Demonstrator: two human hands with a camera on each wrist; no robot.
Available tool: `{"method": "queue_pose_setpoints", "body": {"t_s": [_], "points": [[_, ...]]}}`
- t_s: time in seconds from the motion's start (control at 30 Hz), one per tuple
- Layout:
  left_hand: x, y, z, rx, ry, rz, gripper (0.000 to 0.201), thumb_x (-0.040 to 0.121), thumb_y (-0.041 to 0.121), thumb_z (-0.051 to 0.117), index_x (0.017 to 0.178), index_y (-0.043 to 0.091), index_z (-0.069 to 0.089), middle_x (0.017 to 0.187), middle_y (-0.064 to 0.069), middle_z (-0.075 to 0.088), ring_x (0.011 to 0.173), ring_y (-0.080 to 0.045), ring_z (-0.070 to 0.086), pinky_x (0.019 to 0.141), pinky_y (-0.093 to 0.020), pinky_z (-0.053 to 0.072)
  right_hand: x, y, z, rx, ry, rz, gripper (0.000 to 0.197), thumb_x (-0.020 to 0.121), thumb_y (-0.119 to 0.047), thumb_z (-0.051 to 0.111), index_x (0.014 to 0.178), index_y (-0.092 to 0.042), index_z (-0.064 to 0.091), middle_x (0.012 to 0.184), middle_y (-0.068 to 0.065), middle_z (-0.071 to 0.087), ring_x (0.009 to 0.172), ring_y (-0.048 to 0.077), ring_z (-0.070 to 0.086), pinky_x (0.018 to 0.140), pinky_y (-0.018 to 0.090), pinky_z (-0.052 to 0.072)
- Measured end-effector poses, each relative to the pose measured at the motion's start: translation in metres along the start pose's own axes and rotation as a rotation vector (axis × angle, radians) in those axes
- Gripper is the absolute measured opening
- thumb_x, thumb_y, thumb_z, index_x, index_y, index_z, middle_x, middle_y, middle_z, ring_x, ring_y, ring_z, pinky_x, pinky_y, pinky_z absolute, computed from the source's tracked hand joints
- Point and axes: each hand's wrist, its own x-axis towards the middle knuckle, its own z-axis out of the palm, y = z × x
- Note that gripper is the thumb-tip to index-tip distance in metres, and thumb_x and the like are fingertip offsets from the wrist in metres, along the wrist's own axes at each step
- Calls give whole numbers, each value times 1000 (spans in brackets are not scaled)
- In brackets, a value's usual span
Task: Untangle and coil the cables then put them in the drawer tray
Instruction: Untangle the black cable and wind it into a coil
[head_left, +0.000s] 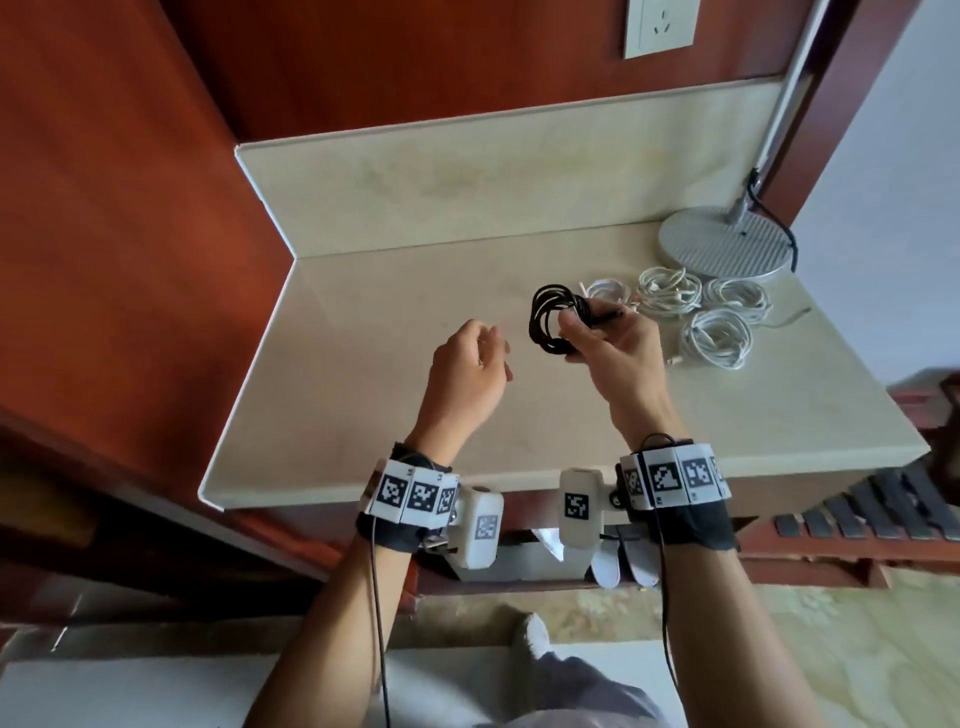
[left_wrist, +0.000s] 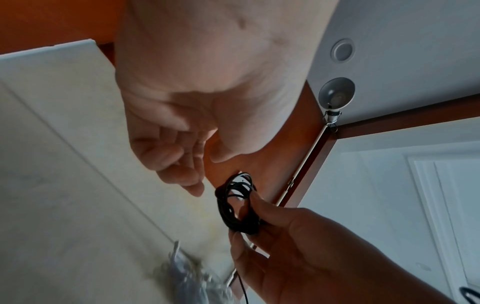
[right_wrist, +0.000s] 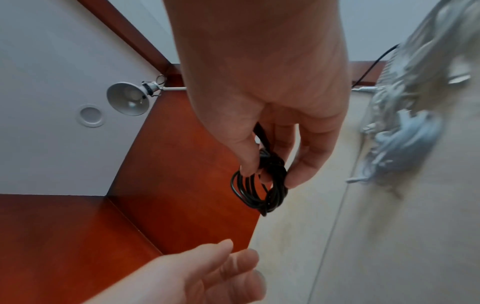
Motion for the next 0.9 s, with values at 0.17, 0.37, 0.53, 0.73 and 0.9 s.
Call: {"method": "queue_pose_setpoints", "body": {"t_s": [0.17,0.37,0.53,0.73,0.9], "points": [[-64,-31,36,-103,130,-156,28,105,25,45,83,17,61,69,1,69,64,-19,65,65,-36,52,-54,24,-28,58,-29,87,7,97,-11,72,95,-18,72,84,-6,75,80,10,72,74,27,59],[-122,-72,43,-205,643,-411,19,109,20,43,104,5,54,92,-11,61,81,-26,59,67,-29,41,-84,37,-12,-6,-272,37,7,97,-12,73,101,-18,71,88,3,77,80,14,72,82,31,59],[-123,-115,6,-270,898,-571,24,102,6,44,108,-11,59,107,-21,63,96,-31,62,81,-19,47,-86,36,22,-49,-433,-19,8,96,-14,74,103,-13,72,90,2,77,76,10,73,78,28,58],[-131,-184,-15,-757,601,-1037,55,110,42,29,148,5,43,142,-11,58,133,-30,57,113,-39,43,-100,40,67,-52,-513,-43,15,97,-16,74,109,-7,73,99,9,78,77,6,71,74,25,57],[-136,-208,-1,-989,459,-1200,60,109,49,28,139,1,46,122,-23,60,89,-28,62,107,-34,43,-105,46,87,-69,-475,-55,15,96,-19,75,109,-12,74,99,6,78,80,10,71,78,35,59]]}}
